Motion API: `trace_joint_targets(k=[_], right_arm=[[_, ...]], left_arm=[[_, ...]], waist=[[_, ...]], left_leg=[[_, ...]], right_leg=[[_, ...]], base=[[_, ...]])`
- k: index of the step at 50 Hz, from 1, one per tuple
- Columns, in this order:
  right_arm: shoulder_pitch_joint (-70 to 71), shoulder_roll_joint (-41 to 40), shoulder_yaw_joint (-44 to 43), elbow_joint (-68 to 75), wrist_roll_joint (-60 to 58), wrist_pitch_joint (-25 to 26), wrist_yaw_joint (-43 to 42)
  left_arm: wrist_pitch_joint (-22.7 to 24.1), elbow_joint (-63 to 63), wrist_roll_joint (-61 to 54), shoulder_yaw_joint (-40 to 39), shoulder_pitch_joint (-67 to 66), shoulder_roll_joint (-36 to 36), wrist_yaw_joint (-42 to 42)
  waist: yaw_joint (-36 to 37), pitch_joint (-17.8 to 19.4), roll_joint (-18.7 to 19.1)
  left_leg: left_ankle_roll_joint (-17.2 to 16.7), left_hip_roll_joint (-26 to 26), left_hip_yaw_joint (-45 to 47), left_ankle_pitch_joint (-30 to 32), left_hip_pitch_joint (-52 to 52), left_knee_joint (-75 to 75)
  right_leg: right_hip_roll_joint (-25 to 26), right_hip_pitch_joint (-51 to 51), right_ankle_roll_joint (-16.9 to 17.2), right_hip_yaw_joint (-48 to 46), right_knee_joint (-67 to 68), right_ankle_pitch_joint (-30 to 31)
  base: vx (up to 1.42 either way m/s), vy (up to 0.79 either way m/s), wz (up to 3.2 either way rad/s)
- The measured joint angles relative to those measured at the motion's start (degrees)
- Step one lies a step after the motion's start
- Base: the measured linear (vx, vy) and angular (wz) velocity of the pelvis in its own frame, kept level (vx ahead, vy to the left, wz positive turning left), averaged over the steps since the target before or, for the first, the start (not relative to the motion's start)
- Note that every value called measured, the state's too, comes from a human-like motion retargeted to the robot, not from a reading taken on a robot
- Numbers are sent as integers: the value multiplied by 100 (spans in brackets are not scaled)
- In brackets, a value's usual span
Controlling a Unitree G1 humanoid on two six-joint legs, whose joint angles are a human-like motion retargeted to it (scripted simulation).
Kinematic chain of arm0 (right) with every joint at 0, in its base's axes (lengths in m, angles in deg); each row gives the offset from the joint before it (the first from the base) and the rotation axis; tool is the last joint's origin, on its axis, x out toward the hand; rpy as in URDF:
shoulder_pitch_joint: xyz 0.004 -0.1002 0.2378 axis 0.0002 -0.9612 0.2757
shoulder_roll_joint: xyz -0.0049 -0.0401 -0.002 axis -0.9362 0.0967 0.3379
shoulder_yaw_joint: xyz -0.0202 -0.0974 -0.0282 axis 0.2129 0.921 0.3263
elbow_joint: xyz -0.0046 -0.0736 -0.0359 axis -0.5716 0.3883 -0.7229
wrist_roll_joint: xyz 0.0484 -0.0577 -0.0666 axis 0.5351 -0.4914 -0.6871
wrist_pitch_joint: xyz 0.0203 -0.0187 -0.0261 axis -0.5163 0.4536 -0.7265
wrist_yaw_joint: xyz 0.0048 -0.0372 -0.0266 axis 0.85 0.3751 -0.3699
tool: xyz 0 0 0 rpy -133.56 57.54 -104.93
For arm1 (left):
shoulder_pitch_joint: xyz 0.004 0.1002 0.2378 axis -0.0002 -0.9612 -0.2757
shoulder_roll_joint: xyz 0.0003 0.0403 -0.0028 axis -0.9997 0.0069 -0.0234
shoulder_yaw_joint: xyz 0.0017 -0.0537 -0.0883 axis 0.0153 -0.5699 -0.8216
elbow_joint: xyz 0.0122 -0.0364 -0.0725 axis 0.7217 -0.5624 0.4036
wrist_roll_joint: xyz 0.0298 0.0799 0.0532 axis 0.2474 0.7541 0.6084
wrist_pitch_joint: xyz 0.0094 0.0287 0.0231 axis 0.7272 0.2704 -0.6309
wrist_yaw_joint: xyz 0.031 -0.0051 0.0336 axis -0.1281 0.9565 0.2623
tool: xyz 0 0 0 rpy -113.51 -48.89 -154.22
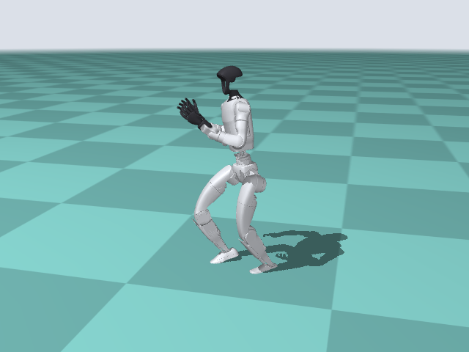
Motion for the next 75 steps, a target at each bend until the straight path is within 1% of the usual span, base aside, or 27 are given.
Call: trace_joint_targets(k=[5, 10, 12, 14, 17, 19, 22, 25, 29, 32, 35, 37, 39, 41, 45, 48, 50, 53, 55, 57, 60, 63, 65, 67, 70, 71, 75], right_arm=[[2368, 1551, 20, -316, -1250, 306, -810], [4678, 3751, 746, 806, -2064, 733, -1438], [5186, 4421, 1274, 1413, -2000, 740, -1445], [5413, 4853, 1826, 1805, -1842, 624, -1306], [5087, 4981, 2451, 1839, -1417, 334, -836], [4116, 4627, 2441, 1527, -981, 177, -369], [1402, 3468, 1748, 977, -216, 31, 638], [-1472, 2174, 1139, 1114, 464, 50, 1638], [-3936, 944, 253, 1824, 1532, 325, 1991], [-4656, 173, -264, 2256, 2155, 385, 1766], [-3929, -123, -561, 2123, 2279, 56, 993], [-2560, 152, -723, 1596, 1694, -261, 45], [-848, 878, -720, 1034, 712, -337, -846], [1033, 1979, -441, 888, -302, -105, -1448], [4544, 3867, 1357, 1761, -1341, 475, -1772], [5584, 3725, 2741, 2170, -1142, 480, -1401], [4896, 3086, 2873, 1947, -602, 309, -912], [1931, 1530, 2050, 1001, 103, 93, 235], [254, 833, 1586, 640, 260, 81, 756], [-839, 439, 1003, 325, 246, 106, 851], [-1369, -17, 72, -135, -243, 96, 465], [-244, 172, -563, -397, -1247, 130, -377], [989, 875, -685, -285, -2043, 359, -853], [2415, 2105, -486, 423, -2587, 734, -1181], [4766, 3942, 666, 2568, -2743, 1145, -1328], [5564, 4208, 1298, 3219, -2641, 1190, -1248], [8157, 4195, 3597, 4642, -2170, 1215, -847]], left_arm=[[-180, 110, -79, -247, -1078, -151, 134], [-223, 184, -180, -651, -2224, -490, 52], [-183, 186, -349, -821, -2546, -547, -40], [-139, 209, -502, -954, -2714, -502, -170], [-60, 232, -508, -992, -2452, -296, -501], [10, 200, -336, -920, -1744, -191, -793], [157, -82, -143, -614, 223, -376, -1277], [358, -865, -198, -68, 2741, -791, -1828], [703, -2291, -292, 696, 5430, -1962, -2446], [854, -2791, -287, 1239, 6393, -2520, -2629], [937, -2306, -723, 1225, 5846, -2171, -2212], [802, -1369, -1275, 710, 4209, -1439, -1471], [494, -581, -1748, 296, 2178, -628, -719], [93, -149, -2036, 116, 102, 0, -101], [-320, 312, -2070, -146, -2972, 421, 461], [-298, 603, -1578, -361, -3137, 441, 307], [-226, 710, -845, -486, -2209, 329, 15], [88, 301, 651, -479, 652, -479, -844], [236, -364, 1566, -286, 2468, -1044, -1646], [204, -1167, 2190, -88, 3625, -1541, -2355], [215, -1600, 2450, 56, 4016, -1792, -2761], [276, -499, 1776, -126, 2677, -1278, -1894], [133, 302, 1190, -232, 1287, -927, -964], [-102, 741, 661, -277, -241, -772, -160], [-347, 892, 17, -407, -2171, -884, 686], [-387, 887, -209, -542, -2620, -931, 883], [-511, 839, -868, -989, -3604, -694, 1336]], waist=[[980, -292, -739], [2198, -426, -1555], [2522, -443, -1753], [2679, -469, -1743], [2577, -544, -1325], [2240, -583, -861], [1346, -584, -206], [141, -509, 437], [-1083, 47, 1416], [-1361, 483, 1668], [-837, 574, 1409], [-52, 408, 1130], [803, 174, 744], [1656, -21, 269], [2918, -117, -557], [2754, -142, -531], [2130, -172, -160], [758, -49, 520], [-115, 63, 863], [-772, 190, 1005], [-1083, 232, 820], [-263, 61, 259], [647, -60, -272], [1690, -120, -805], [3081, -122, -1441], [3318, -125, -1579], [3416, -222, -1743]], left_leg=[[100, -98, -176, -94, -66, 41], [65, -127, -389, -178, -243, 245], [-35, 35, -227, -193, -337, 437], [-192, 455, 128, -144, -429, 814], [-335, 1323, 583, -62, -514, 1681], [-408, 1647, 696, -63, -497, 2045], [-454, 1665, 719, -130, -231, 1828], [-423, 1406, 664, -137, 178, 1032], [-719, 1581, 426, 300, 396, 1071], [-1248, 1936, 223, 1239, 203, 2051], [-1311, 2453, 172, 1508, -223, 3394], [-1265, 2592, 35, 1477, -562, 4082], [-1191, 2482, -99, 1487, -904, 4503], [-1081, 2214, -170, 1463, -1242, 4602], [-989, 1621, -93, 1160, -1563, 4084], [-1004, 1480, 96, 803, -1438, 3616], [-973, 1520, 249, 504, -1195, 3142], [-809, 1462, 473, 103, -547, 1906], [-643, 1135, 509, -12, -350, 1217], [-412, 786, 539, -128, -364, 872], [-75, 359, 588, -292, -433, 682], [85, 213, 631, -226, -476, 547], [111, 152, 622, -88, -475, 367], [73, 137, 605, 52, -496, 140], [-43, 181, 611, 178, -565, 20], [-75, 211, 601, 187, -617, 59], [-147, 320, 619, 145, -854, 289]], right_leg=[[-316, -119, -315, -10, -263, -447], [-661, -4, -716, -390, -765, -1083], [-728, 138, -920, -654, -825, -1466], [-634, 342, -1060, -949, -903, -1699], [-181, 734, -1190, -1349, -1180, -1867], [203, 988, -1243, -1487, -1412, -1882], [514, 1205, -1300, -1478, -1475, -1886], [540, 1163, -1274, -1232, -1256, -1783], [1176, 1326, -1222, -926, -1577, -1351], [1678, 1488, -1260, -792, -1784, -1194], [1905, 1607, -1312, -711, -1835, -1398], [1979, 1662, -1317, -564, -1912, -1471], [1936, 1653, -1275, -322, -1925, -1532], [1851, 1568, -1180, -19, -1919, -1599], [1539, 1332, -941, 420, -1713, -1716], [1444, 1173, -789, 466, -1566, -1707], [1460, 1128, -686, 389, -1596, -1590], [1234, 1164, -418, 179, -1602, -1212], [896, 946, -237, 178, -1309, -936], [559, 578, -57, 282, -916, -692], [3, 93, 87, 316, -343, -338], [-784, 71, -443, -219, -90, -629], [-997, 301, -646, -470, -214, -923], [-1004, 563, -739, -681, -588, -1112], [-822, 829, -891, -930, -1207, -1292], [-758, 860, -962, -969, -1324, -1336], [-628, 791, -1177, -1003, -1408, -1477]], base=[[10, -12, 57], [18, -21, 67], [20, -26, 63], [20, -25, 36], [15, -24, -17], [10, -21, -44], [6, -18, -18], [5, -14, 9], [8, -11, -49], [5, -9, -92], [8, -3, -115], [12, 4, -157], [14, 9, -168], [14, 15, -162], [9, 21, -125], [-1, 25, -43], [-8, 25, 15], [-10, 24, 59], [-15, 22, 70], [-17, 21, 59], [-18, 20, 25], [-15, 18, -16], [-11, 11, -11], [-7, 5, -10], [-4, -1, -23], [0, 0, 0], [0, 0, 0]])
